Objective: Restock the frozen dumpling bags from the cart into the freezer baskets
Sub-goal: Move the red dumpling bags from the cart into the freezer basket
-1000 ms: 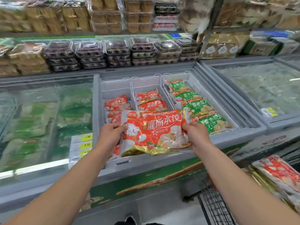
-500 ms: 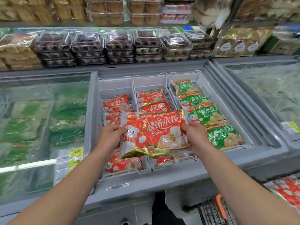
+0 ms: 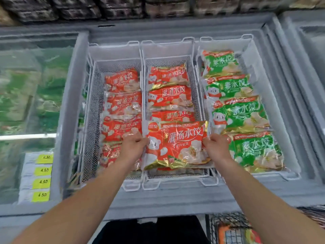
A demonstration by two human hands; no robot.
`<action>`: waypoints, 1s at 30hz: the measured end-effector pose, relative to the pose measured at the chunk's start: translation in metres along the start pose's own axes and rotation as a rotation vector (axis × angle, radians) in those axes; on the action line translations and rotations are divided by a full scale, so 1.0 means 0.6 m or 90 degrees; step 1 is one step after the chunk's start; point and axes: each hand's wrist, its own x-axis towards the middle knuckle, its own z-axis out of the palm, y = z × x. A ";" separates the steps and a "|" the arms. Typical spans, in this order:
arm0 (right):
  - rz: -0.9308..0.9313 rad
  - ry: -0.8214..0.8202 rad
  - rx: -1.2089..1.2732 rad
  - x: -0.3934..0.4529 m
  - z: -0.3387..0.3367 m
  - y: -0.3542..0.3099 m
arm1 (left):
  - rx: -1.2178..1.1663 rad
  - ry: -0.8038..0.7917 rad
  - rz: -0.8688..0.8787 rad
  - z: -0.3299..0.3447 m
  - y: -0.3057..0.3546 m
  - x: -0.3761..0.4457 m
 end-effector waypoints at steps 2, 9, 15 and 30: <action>0.018 -0.015 -0.032 0.015 0.003 0.017 | 0.024 0.010 -0.039 0.021 -0.013 0.011; 0.054 -0.246 -0.344 0.045 0.013 0.080 | 0.252 -0.111 -0.122 0.033 -0.057 0.040; 0.018 -0.198 -0.396 0.004 0.012 0.084 | 0.250 -0.134 -0.077 -0.004 -0.064 0.032; -0.038 0.082 -0.142 -0.362 0.081 0.106 | 0.243 -0.292 0.261 -0.099 -0.079 -0.146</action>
